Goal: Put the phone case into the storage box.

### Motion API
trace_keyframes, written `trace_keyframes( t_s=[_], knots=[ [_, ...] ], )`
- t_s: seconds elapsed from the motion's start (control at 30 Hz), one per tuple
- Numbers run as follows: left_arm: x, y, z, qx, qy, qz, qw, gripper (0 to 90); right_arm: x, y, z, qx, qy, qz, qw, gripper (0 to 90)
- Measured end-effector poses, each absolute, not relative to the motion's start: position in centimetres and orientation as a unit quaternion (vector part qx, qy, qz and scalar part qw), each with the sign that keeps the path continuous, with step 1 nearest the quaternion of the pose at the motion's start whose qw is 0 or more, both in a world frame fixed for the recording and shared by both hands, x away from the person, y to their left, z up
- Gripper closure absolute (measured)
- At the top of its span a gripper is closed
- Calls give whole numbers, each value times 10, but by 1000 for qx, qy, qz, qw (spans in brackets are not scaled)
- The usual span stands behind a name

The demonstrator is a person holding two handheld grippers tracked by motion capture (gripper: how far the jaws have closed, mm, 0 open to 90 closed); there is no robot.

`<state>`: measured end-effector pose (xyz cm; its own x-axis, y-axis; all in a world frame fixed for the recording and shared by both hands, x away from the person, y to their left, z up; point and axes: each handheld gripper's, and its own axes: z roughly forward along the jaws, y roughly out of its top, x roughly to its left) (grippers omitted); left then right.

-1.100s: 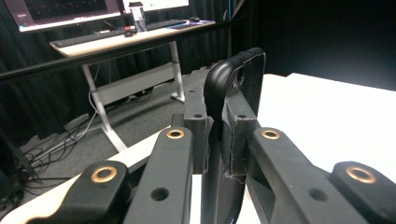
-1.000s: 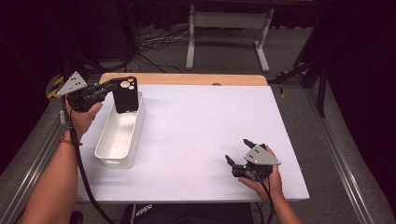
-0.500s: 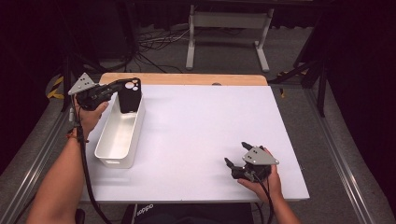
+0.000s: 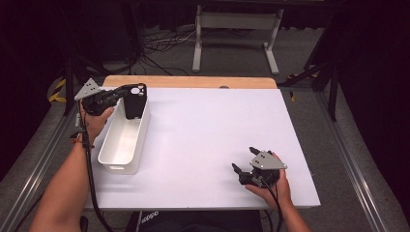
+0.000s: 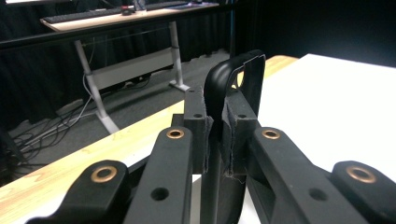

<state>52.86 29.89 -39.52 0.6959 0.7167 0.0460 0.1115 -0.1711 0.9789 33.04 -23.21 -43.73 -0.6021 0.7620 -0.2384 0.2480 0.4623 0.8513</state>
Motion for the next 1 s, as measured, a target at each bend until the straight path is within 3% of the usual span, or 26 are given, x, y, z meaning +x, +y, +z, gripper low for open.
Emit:
trace_keyframes(
  t_s=[0.23, 0.43, 1.0],
  knots=[
    [531, 297, -402, 726, 307, 288, 543, 745, 332, -232, -438, 315, 798, 408, 311, 195],
    [533, 295, -405, 732, 310, 299, 528, 755, 331, -230, -439, 305, 805, 404, 311, 217],
    [542, 293, -417, 743, 353, 323, 467, 639, 331, -230, -438, 296, 811, 401, 307, 213]
  ],
)
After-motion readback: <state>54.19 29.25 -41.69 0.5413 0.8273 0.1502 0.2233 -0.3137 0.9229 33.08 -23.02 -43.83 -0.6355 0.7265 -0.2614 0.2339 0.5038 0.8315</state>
